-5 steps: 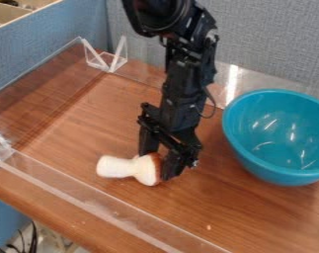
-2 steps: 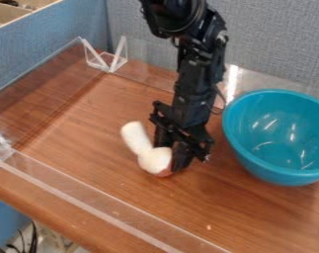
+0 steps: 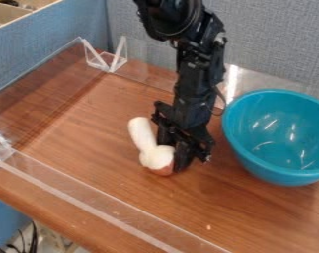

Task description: Put the mushroom in the blue bowl

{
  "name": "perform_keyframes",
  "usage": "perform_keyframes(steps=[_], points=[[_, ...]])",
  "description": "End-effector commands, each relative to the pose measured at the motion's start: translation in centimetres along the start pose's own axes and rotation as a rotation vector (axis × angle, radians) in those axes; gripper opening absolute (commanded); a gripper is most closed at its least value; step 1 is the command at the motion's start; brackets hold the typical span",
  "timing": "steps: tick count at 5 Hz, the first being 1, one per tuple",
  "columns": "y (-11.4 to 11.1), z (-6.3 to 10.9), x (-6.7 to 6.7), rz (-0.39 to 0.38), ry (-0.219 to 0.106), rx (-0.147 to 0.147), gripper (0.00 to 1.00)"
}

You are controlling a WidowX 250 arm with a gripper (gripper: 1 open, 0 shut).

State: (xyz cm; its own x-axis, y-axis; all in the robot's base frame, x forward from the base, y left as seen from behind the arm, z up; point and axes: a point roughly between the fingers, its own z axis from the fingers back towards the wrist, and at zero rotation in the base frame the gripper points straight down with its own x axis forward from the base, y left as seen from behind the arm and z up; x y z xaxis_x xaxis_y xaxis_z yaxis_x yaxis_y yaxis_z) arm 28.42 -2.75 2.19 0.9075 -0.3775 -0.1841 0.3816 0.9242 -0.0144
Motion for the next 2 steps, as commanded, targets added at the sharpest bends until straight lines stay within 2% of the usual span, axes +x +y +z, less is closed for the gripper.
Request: perform_keyframes(steps=[1, 2], points=[[0.39, 1.14, -0.20, 0.003, -0.016, 0.003, 0.00], [0.54, 1.56, 0.02, -0.012, -0.017, 0.007, 0.00]])
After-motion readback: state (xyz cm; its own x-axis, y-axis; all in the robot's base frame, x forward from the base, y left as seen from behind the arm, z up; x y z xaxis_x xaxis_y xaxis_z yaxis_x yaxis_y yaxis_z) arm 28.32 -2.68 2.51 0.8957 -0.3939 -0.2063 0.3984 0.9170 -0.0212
